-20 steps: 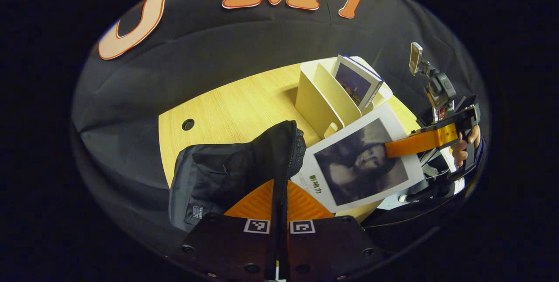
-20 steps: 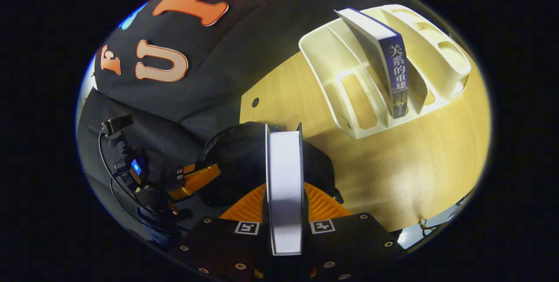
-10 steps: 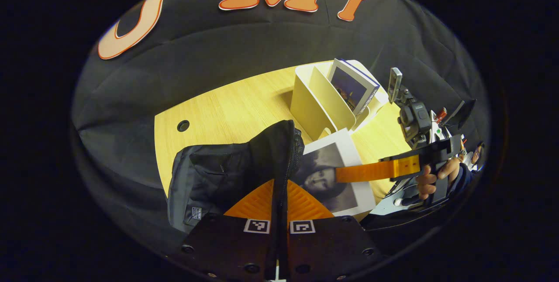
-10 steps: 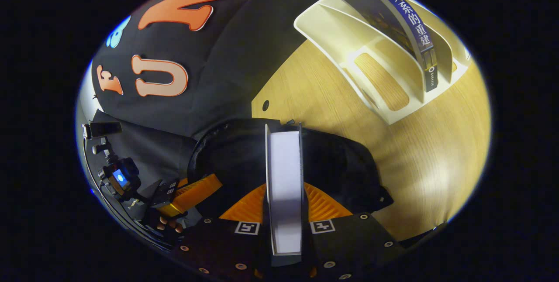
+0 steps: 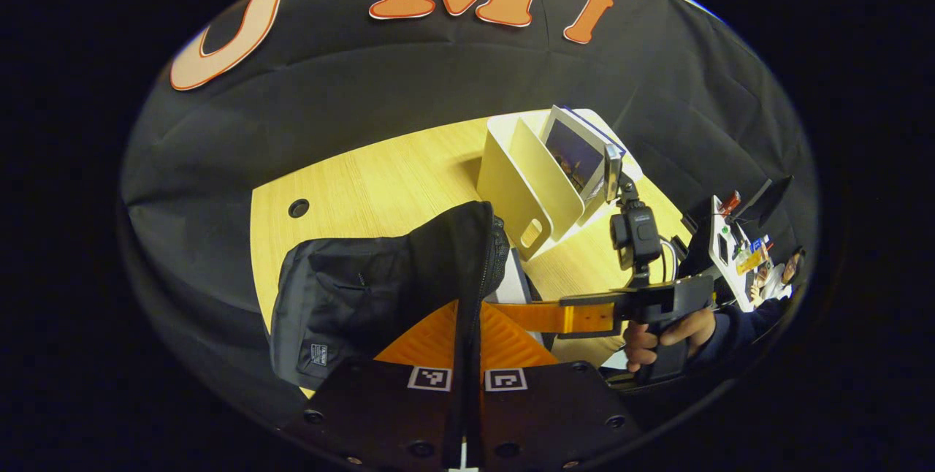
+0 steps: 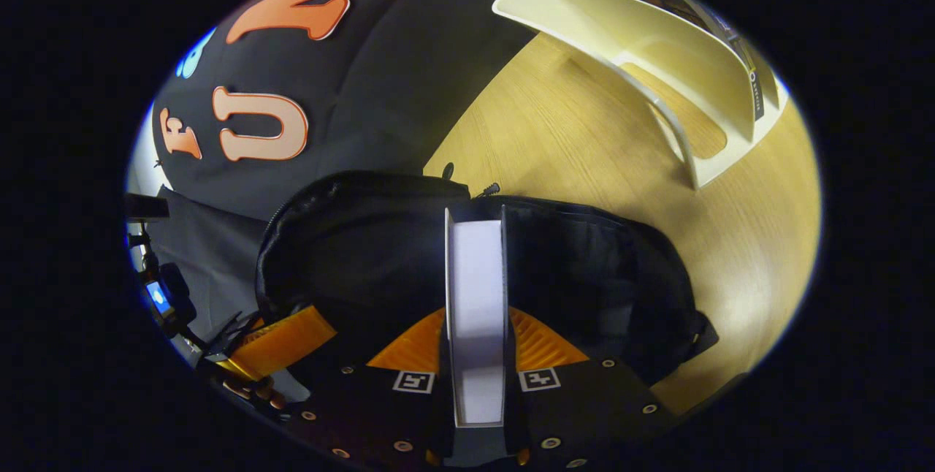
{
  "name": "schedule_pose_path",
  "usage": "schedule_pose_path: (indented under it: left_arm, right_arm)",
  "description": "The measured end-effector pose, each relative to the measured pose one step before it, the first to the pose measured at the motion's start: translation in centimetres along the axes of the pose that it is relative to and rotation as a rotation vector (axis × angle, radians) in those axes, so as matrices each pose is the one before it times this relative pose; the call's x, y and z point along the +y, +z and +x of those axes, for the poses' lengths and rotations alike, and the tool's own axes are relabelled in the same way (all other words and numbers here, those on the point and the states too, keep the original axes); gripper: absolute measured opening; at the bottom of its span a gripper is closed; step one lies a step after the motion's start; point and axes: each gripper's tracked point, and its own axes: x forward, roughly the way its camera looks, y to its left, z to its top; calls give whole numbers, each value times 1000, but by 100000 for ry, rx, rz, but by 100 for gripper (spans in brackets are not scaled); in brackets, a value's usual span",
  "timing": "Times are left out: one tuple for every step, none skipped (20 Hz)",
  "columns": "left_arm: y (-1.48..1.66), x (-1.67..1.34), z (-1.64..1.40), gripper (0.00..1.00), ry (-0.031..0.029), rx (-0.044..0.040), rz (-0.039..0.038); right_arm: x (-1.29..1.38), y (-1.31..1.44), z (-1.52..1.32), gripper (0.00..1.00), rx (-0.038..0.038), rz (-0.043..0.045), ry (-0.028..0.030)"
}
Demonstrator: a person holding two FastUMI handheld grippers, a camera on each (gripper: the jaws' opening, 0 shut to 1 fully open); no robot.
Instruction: Open the schoolbag, grab two books from the bookshelf and put them into the schoolbag.
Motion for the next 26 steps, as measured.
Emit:
schedule_pose_path:
  left_arm:
    - [35,22,-22,3,141,-38,430]
    - [52,-79,-55,3,-186,-189,516]
    - [54,-124,46,3,-206,227,70]
    - [75,-136,-47,3,-394,-272,334]
    - [-98,-143,138,3,-450,215,-185]
    - [-1,-47,79,3,-308,373,-516]
    - [-142,72,253,3,-133,893,-585]
    - [-66,-68,17,3,-335,616,-445]
    - [-97,212,132,3,493,376,229]
    - [89,180,-55,3,722,-17,-705]
    - [-15,61,279,3,863,-187,-603]
    - [99,103,120,3,1049,-766,-1297]
    - [-349,40,177,3,919,113,-1768]
    - [-245,-94,77,3,921,-363,-2074]
    - [-233,-267,-5,3,369,189,-579]
    - [-169,39,55,3,1279,-375,197]
    - [1,-13,-41,3,1205,-76,220]
    - [24,187,113,3,1771,84,-158]
    - [-35,-200,93,3,144,-34,-1004]
    - [-24,-291,5,3,108,-277,-949]
    - [-91,75,89,3,441,54,-913]
    - [49,-46,83,3,646,-163,-658]
    - [14,9,208,3,442,-147,-953]
    - [11,-128,15,3,206,-262,-416]
    - [0,1,-79,3,580,-85,-319]
    - [-150,145,-77,3,570,-252,6]
  right_arm:
    - [102,0,409,28,-288,529,711]
    - [142,7,636,28,111,147,219]
    - [135,-164,192,28,-147,195,453]
    - [2,-105,346,29,93,-278,-54]
    - [-67,-127,99,29,965,-842,-298]
    - [-354,-68,123,32,790,-1269,-2205]
    - [-201,26,702,34,532,-2344,-2979]
    - [-378,190,326,39,1173,-3230,-3733]
    - [-567,-280,201,42,1430,-3661,-3251]
    - [-583,-540,-207,50,2398,-2896,-2878]
    - [-233,-794,-359,53,2993,-3244,-1634]
    - [-595,-565,-240,44,2623,-3242,-1840]
    - [-544,-541,-530,64,1904,-4040,-2142]
    - [-667,-261,-547,74,928,-3608,-2717]
    - [-794,-252,-463,76,598,-3536,-2592]
    - [-712,-87,-798,79,816,-2887,-1983]
    - [-587,-45,-680,79,244,-3054,-775]
    - [-998,100,-854,71,125,-3062,-2347]
    - [-659,367,-1079,83,-990,-3120,-1563]
    - [-909,539,-1148,87,-1513,-3326,-2363]
    - [-783,426,-1385,88,-760,-2651,-1469]
    - [-900,571,-1216,91,-715,-1745,-1770]
    - [-688,370,-1102,91,107,-947,-1344]
    - [-530,250,-985,94,324,-448,-754]
    - [-693,129,-831,95,222,-807,-1197]
    - [-777,205,-776,96,182,-1137,-1095]
